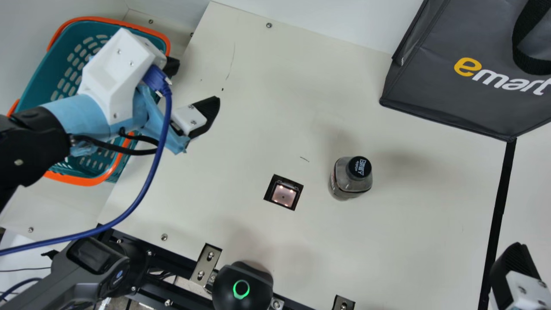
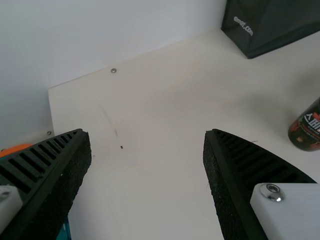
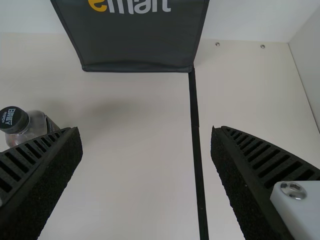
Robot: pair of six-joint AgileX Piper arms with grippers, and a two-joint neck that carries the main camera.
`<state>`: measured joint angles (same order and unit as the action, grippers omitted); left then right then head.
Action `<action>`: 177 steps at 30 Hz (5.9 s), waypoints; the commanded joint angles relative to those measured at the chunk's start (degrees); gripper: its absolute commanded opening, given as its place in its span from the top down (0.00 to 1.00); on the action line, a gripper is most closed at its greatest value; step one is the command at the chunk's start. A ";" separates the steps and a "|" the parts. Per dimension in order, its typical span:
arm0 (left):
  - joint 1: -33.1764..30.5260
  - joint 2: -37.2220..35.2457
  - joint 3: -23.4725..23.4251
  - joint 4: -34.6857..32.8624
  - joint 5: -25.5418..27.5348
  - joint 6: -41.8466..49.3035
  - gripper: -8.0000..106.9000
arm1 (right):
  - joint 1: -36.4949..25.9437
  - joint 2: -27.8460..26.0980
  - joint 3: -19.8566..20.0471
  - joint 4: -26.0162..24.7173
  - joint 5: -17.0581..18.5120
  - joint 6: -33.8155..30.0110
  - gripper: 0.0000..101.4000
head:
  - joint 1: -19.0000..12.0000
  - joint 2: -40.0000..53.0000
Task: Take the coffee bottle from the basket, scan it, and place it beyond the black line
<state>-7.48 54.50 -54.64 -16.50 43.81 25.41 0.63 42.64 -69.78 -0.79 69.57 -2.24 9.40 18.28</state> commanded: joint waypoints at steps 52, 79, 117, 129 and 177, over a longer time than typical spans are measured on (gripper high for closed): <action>21.02 -7.00 3.31 -9.84 7.33 12.76 0.15 | 0.00 0.00 0.00 0.00 0.00 0.00 0.10 | -1.48 0.14; 21.02 -7.00 3.31 -9.84 7.33 12.76 0.15 | 0.00 0.00 0.00 0.00 0.00 0.00 0.10 | -1.48 -19.86; 21.02 -7.00 3.31 -9.84 7.33 12.76 0.15 | 11.40 13.83 -5.22 4.55 0.33 -4.94 0.10 | -1.48 -19.86; 21.02 -7.00 3.31 -9.84 7.33 12.76 0.15 | 14.71 18.72 -7.80 5.93 0.33 -7.71 0.10 | -1.48 -19.86; 21.02 -7.00 3.31 -9.84 7.33 12.76 0.15 | 33.98 27.17 4.20 2.48 -13.50 -4.09 0.10 | -1.48 -19.86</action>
<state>13.54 47.50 -51.33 -26.34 51.14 38.17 34.60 69.65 -65.49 1.78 56.34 -6.20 9.40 -1.58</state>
